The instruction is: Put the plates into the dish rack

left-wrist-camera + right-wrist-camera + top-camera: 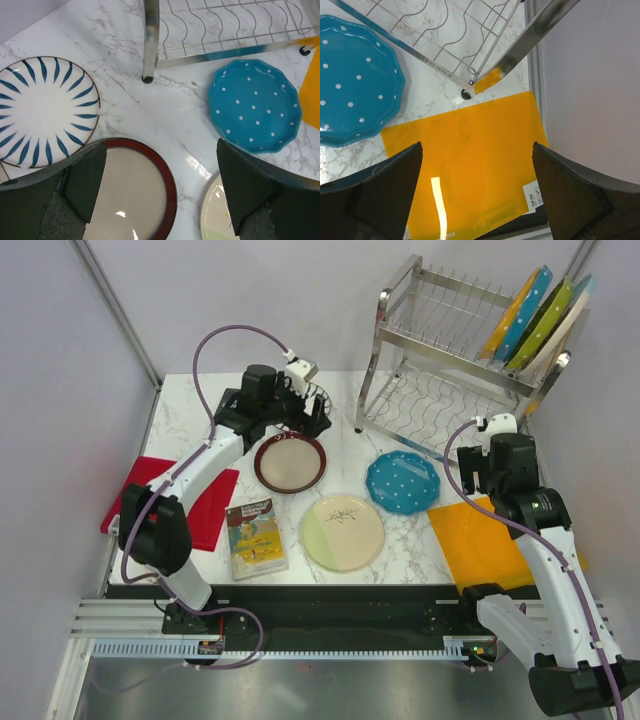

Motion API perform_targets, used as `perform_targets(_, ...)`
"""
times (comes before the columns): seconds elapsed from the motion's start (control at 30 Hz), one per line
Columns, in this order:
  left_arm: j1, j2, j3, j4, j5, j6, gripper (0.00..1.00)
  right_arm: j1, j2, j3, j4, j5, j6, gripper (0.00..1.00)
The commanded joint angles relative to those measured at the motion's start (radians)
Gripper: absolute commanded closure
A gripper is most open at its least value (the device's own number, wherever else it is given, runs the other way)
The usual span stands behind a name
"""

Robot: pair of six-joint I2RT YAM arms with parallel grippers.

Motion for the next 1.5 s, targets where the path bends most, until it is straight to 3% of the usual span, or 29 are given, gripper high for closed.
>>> perform_targets(0.0,-0.034,0.083,0.075,0.06,-0.063,0.007,0.04,0.001,-0.004,0.014,0.014,0.047,0.0,0.02)
perform_targets(0.2,-0.081,0.195,0.122,0.169,-0.137,0.014,0.09,-0.001,-0.134,-0.022,0.211,-0.098,-0.151,0.02)
perform_targets(0.23,-0.09,0.227,0.139,0.2,-0.148,0.03,0.11,0.001,-0.161,-0.051,0.268,-0.182,-0.158,0.02)
perform_targets(0.33,-0.127,0.29,0.168,0.313,-0.189,0.069,0.14,0.001,-0.205,-0.064,0.293,-0.238,-0.066,0.04)
perform_targets(0.43,-0.142,0.337,0.208,0.379,-0.209,0.073,0.2,-0.002,-0.163,-0.039,0.236,-0.17,0.066,0.06)
perform_targets(0.97,-0.148,0.66,0.579,0.479,-0.166,0.08,0.44,-0.114,-0.108,0.007,0.19,-0.002,0.195,0.09)
perform_targets(1.17,-0.159,0.704,0.613,0.501,-0.143,0.07,0.65,-0.175,-0.059,0.037,0.182,0.061,0.229,0.1)
perform_targets(1.3,-0.163,0.71,0.615,0.505,-0.152,0.065,0.85,-0.188,0.007,0.042,0.195,0.075,0.253,0.12)
perform_targets(1.47,-0.165,0.727,0.636,0.516,-0.163,0.065,0.98,-0.203,0.058,0.05,0.233,0.087,0.259,0.16)
